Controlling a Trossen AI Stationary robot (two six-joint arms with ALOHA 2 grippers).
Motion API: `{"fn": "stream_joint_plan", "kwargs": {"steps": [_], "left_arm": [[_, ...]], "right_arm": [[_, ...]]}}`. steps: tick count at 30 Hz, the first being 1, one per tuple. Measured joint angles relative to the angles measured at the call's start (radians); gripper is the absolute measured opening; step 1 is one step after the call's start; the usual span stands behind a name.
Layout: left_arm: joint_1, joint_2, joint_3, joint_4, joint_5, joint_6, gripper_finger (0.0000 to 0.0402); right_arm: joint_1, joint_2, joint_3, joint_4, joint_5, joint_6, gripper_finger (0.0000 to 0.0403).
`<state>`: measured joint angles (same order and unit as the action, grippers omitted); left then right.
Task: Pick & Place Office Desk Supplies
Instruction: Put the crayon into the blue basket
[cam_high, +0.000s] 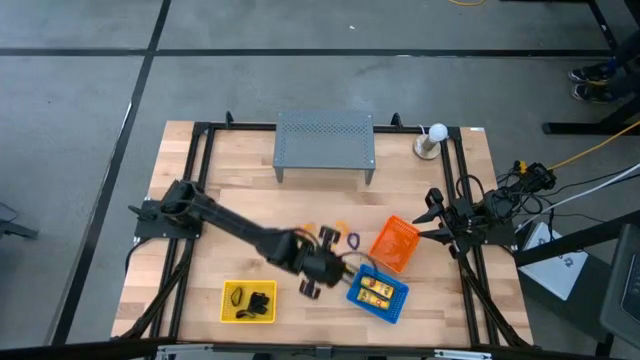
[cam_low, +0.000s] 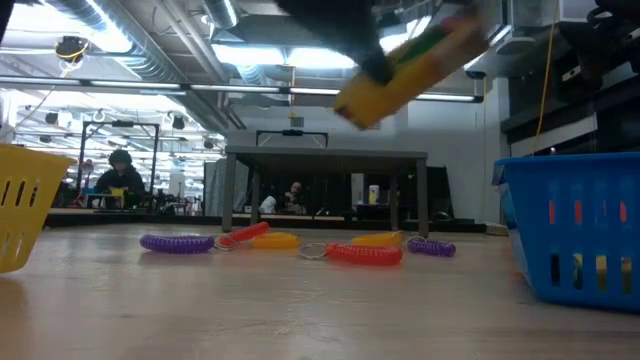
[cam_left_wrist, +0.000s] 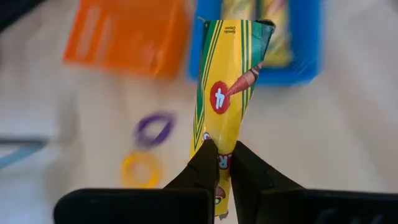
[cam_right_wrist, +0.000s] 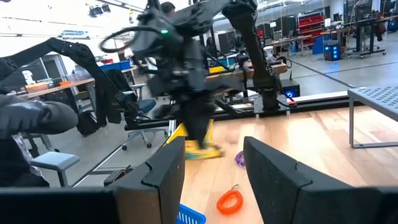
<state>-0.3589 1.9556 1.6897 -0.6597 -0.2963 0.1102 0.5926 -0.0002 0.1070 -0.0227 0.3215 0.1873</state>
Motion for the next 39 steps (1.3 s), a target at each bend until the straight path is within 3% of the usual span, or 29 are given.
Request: {"fn": "stream_joint_plan", "kwargs": {"steps": [13, 23, 39], "left_arm": [[-0.011, 0.066, 0.000, 0.291, 0.042, -0.019, 0.0017], [0.027, 0.127, 0.000, 0.420, 0.170, -0.070, 0.0017], [0.043, 0.170, 0.000, 0.537, 0.200, -0.073, 0.0017]], "right_arm": [[0.000, 0.000, 0.000, 0.000, 0.003, 0.011, 0.0165], [0.000, 0.000, 0.000, 0.000, 0.012, 0.011, 0.0165], [0.000, 0.000, 0.000, 0.000, 0.029, 0.012, 0.0165]]}}
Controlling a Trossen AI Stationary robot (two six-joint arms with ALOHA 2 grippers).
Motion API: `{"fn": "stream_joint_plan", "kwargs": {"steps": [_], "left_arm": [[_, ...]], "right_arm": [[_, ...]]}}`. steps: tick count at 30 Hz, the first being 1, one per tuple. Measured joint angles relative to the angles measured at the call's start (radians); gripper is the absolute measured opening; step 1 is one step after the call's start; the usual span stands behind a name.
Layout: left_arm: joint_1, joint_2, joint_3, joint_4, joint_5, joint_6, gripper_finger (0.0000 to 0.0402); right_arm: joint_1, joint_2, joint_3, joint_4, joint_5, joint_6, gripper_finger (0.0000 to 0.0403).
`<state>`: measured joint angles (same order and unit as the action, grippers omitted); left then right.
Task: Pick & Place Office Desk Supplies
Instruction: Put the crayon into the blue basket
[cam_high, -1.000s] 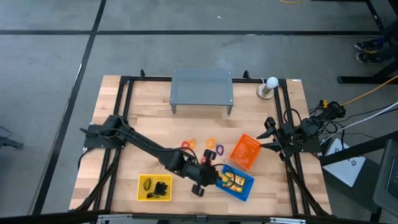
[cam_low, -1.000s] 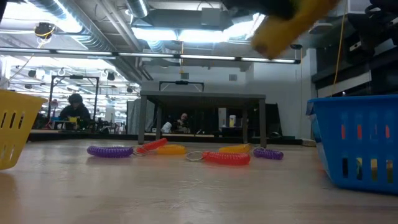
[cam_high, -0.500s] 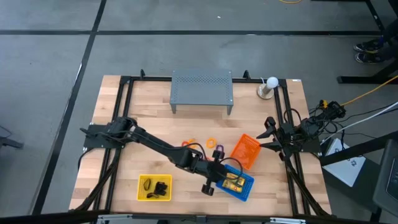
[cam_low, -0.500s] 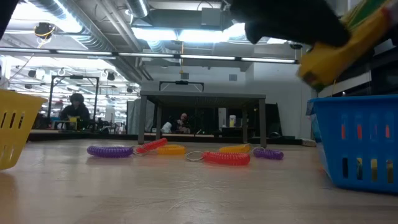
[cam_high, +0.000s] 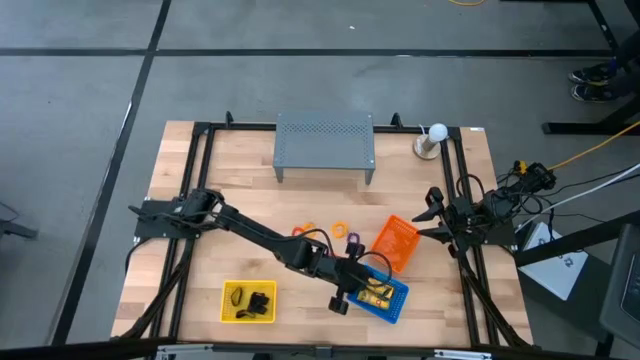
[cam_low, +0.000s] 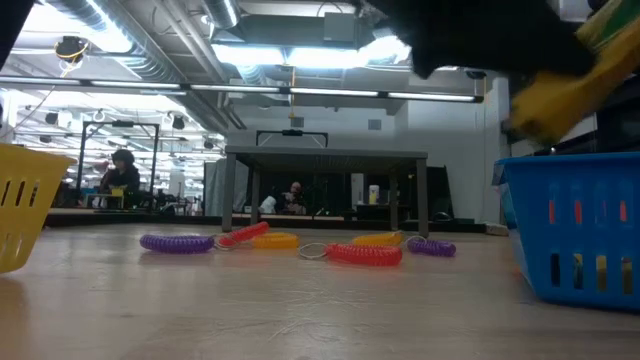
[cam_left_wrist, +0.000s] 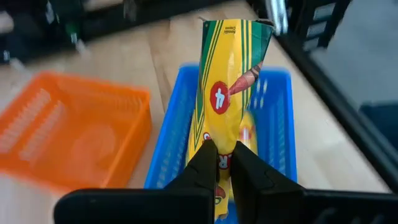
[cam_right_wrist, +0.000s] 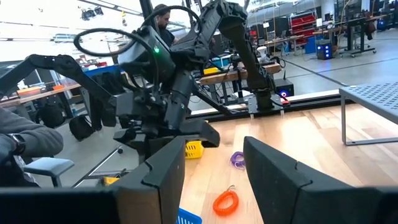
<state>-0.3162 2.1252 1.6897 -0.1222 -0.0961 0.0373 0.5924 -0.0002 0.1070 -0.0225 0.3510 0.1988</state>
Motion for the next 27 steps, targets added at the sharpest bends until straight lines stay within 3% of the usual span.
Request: {"fn": "stream_joint_plan", "kwargs": {"steps": [18, 27], "left_arm": [[0.017, 0.089, 0.000, -0.016, 0.014, -0.016, 0.0024], [0.019, 0.089, 0.000, -0.002, 0.066, -0.034, 0.0117]], "right_arm": [[0.000, 0.000, 0.000, 0.000, 0.000, 0.003, 0.0165], [0.000, 0.000, 0.000, 0.000, 0.000, 0.003, 0.0165]]}}
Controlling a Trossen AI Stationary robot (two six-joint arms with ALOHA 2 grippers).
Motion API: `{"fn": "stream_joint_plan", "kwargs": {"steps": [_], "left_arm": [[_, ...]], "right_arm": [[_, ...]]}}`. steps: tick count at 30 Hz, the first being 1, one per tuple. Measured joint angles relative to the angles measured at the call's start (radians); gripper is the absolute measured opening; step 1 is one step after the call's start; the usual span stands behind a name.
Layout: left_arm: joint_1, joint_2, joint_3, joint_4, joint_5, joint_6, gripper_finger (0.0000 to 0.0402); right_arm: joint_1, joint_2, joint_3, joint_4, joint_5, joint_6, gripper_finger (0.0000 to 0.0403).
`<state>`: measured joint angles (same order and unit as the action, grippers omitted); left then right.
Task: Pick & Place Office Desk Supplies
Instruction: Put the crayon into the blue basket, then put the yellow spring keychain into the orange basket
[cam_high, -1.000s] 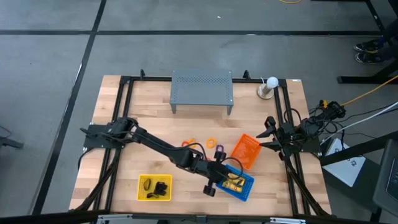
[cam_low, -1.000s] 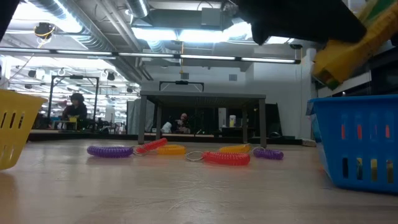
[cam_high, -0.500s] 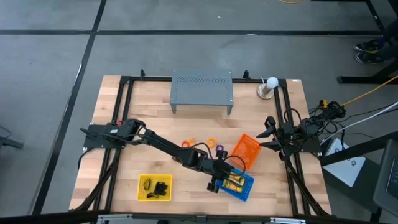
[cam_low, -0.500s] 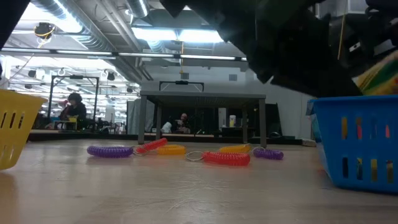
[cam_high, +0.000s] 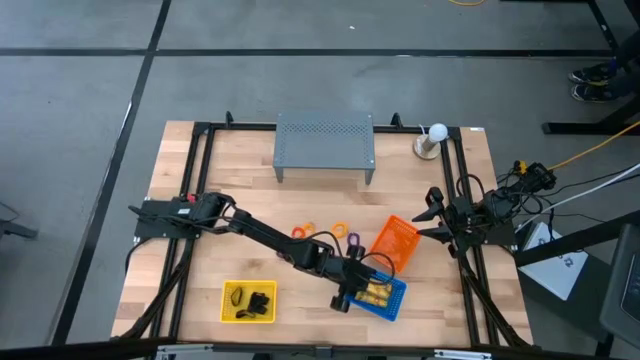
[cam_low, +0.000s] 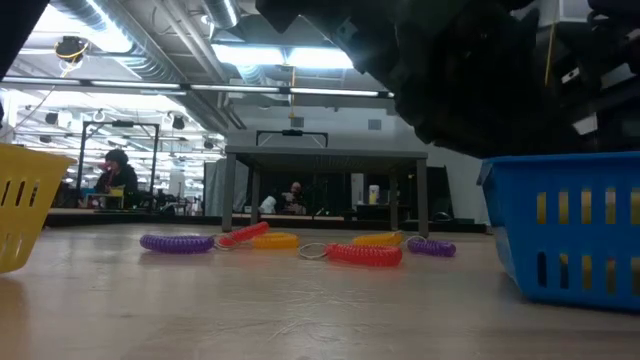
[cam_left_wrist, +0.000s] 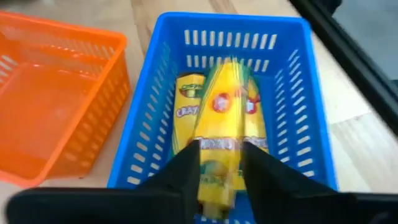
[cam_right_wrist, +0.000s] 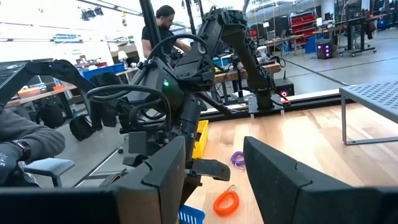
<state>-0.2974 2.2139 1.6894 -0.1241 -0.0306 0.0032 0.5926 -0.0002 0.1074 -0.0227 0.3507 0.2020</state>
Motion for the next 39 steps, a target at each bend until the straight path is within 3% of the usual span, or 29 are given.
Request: {"fn": "stream_joint_plan", "kwargs": {"steps": [6, 11, 15, 19, 22, 25, 32, 39], "left_arm": [[0.000, -0.009, 0.000, 0.032, 0.005, 0.023, 0.0182], [-0.002, -0.083, 0.000, 0.029, -0.027, 0.168, 0.0204], [0.003, -0.169, 0.001, -0.102, -0.096, 0.281, 0.0199], [0.056, -0.255, -0.024, -0.316, -0.092, 0.276, 0.0184], [0.118, -0.335, -0.146, -0.267, 0.048, 0.201, 0.0174], [0.161, -0.429, -0.340, -0.066, 0.126, 0.160, 0.0167], [0.207, -0.669, -0.807, 0.448, 0.084, 0.066, 0.0162], [0.196, -0.844, -1.049, 0.569, -0.047, -0.016, 0.0162]], "right_arm": [[0.000, 0.000, 0.000, 0.000, 0.000, 0.000, 0.0165], [0.000, 0.000, 0.000, 0.000, -0.004, 0.000, 0.0165], [0.000, 0.000, 0.000, 0.000, -0.004, 0.000, 0.0165], [0.000, 0.000, 0.000, 0.031, -0.003, 0.014, 0.0165], [0.000, 0.000, 0.000, 0.099, -0.005, 0.023, 0.0165], [0.000, 0.000, 0.001, 0.121, -0.034, 0.022, 0.0165], [-0.008, 0.033, 0.001, 0.185, 0.031, 0.012, 0.0165], [-0.124, 0.278, 0.000, 0.360, 0.027, 0.001, 0.0165]]}}
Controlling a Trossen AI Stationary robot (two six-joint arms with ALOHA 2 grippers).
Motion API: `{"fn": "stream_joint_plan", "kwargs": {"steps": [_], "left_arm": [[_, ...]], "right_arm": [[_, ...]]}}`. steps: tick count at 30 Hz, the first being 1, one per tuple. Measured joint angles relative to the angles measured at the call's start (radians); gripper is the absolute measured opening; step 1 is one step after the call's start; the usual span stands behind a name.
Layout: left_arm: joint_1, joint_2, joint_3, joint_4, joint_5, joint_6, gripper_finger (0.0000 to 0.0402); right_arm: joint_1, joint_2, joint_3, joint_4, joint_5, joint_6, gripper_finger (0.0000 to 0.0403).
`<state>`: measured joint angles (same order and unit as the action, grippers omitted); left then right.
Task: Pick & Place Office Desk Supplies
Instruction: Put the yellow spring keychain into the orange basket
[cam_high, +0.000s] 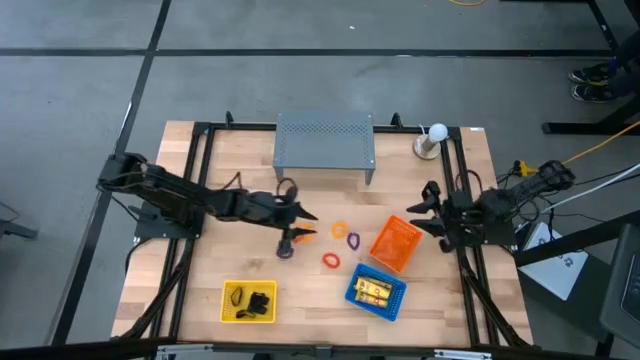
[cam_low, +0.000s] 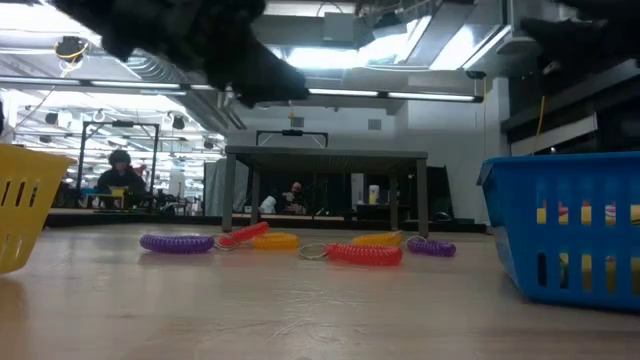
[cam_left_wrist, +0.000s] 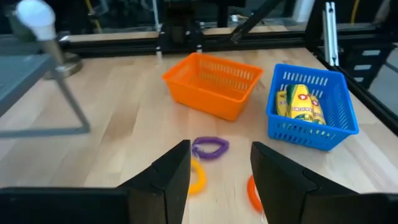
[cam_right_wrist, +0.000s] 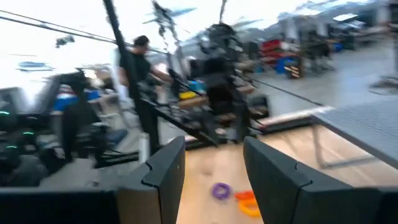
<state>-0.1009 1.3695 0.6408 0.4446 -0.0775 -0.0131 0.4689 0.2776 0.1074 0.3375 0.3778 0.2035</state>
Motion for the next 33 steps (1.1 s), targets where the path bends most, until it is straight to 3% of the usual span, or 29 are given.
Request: {"fn": "stream_joint_plan", "kwargs": {"steps": [3, 11, 17, 24, 28, 33], "left_arm": [[-0.021, -0.030, -0.053, 0.033, -0.049, -0.018, 0.0162], [-0.042, -0.034, -0.080, 0.084, -0.089, 0.009, 0.0162], [-0.042, -0.033, -0.080, 0.044, -0.097, 0.010, 0.0162], [-0.019, -0.174, -0.081, -0.177, -0.210, 0.069, 0.0162], [-0.014, -0.301, -0.080, -0.320, -0.226, 0.121, 0.0162], [-0.024, -0.365, -0.098, -0.400, -0.305, 0.074, 0.0162]], "right_arm": [[-0.094, 0.148, 0.005, 0.115, -0.029, 0.053, 0.0165], [-0.308, 0.655, 0.139, 0.379, -0.364, 0.103, 0.0165], [-0.365, 1.001, 0.371, 0.435, -0.415, 0.039, 0.0165], [-0.419, 1.127, 0.620, 0.273, -0.422, -0.142, 0.0165], [-0.439, 1.140, 0.691, 0.156, -0.418, -0.145, 0.0165], [-0.447, 1.142, 0.701, 0.126, -0.512, -0.164, 0.0165]]}}
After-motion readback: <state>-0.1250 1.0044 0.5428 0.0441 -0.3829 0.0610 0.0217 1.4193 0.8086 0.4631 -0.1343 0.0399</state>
